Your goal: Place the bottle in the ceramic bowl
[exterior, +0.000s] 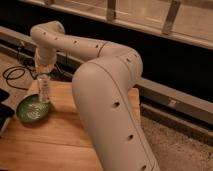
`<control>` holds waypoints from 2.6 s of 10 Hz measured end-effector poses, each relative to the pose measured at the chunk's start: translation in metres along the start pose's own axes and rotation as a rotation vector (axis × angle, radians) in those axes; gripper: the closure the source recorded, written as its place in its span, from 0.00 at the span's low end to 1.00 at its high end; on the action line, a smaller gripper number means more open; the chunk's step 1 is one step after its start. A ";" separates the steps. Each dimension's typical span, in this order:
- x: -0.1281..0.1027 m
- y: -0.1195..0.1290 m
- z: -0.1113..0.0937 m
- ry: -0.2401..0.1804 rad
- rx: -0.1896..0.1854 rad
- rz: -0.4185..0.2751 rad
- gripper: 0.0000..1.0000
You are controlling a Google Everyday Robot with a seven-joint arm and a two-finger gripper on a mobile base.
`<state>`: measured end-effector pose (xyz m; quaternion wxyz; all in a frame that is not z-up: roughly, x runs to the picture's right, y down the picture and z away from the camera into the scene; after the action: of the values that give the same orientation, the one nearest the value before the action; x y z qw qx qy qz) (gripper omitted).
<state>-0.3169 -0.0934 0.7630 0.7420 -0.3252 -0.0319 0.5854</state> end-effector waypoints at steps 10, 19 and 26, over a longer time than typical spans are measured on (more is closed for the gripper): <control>0.016 0.013 0.020 0.084 -0.032 -0.044 1.00; 0.014 0.043 0.088 0.181 -0.284 -0.076 0.96; 0.016 0.047 0.091 0.185 -0.348 -0.071 0.52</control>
<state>-0.3908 -0.0334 0.8049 0.6946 -0.4997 -0.0757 0.5120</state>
